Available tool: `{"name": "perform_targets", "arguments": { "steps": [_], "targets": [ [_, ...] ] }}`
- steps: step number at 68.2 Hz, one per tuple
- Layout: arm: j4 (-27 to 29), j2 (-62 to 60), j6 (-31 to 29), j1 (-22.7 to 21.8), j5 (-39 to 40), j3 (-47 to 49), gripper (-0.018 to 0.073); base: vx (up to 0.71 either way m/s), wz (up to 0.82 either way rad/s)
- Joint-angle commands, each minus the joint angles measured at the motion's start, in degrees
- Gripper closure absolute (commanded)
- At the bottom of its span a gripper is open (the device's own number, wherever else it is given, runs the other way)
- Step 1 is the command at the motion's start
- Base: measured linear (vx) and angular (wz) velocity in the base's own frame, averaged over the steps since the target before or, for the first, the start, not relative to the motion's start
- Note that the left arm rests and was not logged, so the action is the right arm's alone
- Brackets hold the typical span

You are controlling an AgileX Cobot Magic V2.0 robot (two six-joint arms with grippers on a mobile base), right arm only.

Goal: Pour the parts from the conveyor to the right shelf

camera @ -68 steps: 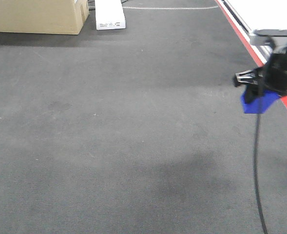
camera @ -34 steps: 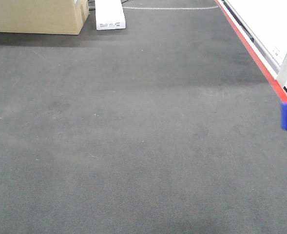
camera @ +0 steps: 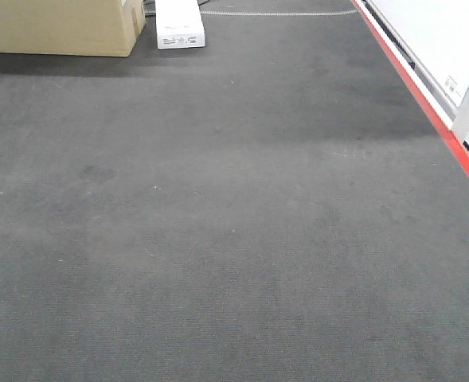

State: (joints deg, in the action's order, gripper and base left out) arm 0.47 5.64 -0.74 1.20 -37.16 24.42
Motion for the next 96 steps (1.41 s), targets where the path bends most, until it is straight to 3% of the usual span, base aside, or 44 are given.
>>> {"name": "perform_targets", "arguments": {
  "steps": [1,96],
  "targets": [
    [-0.47,-1.15,-0.35,-0.09,4.18,0.71,0.0565,0.00,0.00],
    [-0.10,-0.91,-0.35,-0.09,4.00,0.71,0.0565,0.00,0.00]
  ]
}}
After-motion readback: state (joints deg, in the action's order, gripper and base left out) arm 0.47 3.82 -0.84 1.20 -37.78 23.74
